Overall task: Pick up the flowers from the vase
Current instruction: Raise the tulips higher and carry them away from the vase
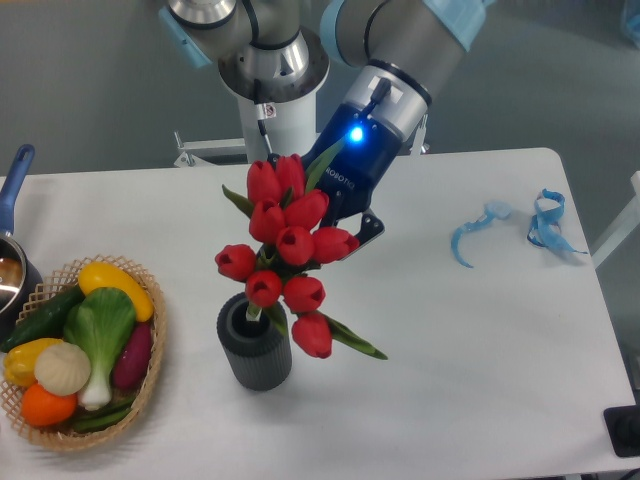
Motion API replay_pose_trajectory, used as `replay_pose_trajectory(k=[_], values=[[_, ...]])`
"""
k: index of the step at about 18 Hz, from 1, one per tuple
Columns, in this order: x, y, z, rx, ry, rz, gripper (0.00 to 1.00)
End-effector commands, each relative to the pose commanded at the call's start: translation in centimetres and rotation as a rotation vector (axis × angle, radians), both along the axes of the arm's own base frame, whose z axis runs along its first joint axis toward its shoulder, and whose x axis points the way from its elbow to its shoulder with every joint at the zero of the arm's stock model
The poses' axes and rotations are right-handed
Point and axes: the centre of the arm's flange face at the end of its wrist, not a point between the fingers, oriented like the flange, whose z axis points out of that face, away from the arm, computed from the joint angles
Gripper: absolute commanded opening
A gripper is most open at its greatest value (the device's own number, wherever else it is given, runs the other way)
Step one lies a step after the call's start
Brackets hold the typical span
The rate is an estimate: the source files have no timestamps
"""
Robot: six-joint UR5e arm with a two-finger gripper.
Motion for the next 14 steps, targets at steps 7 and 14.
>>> replay_pose_trajectory(k=[7,14], values=[[-2.6,-1.4,3.0,0.029,0.062,0.042,0.45],[-9.3,-3.4,1.6,0.023,0.104,0.102,0.45]])
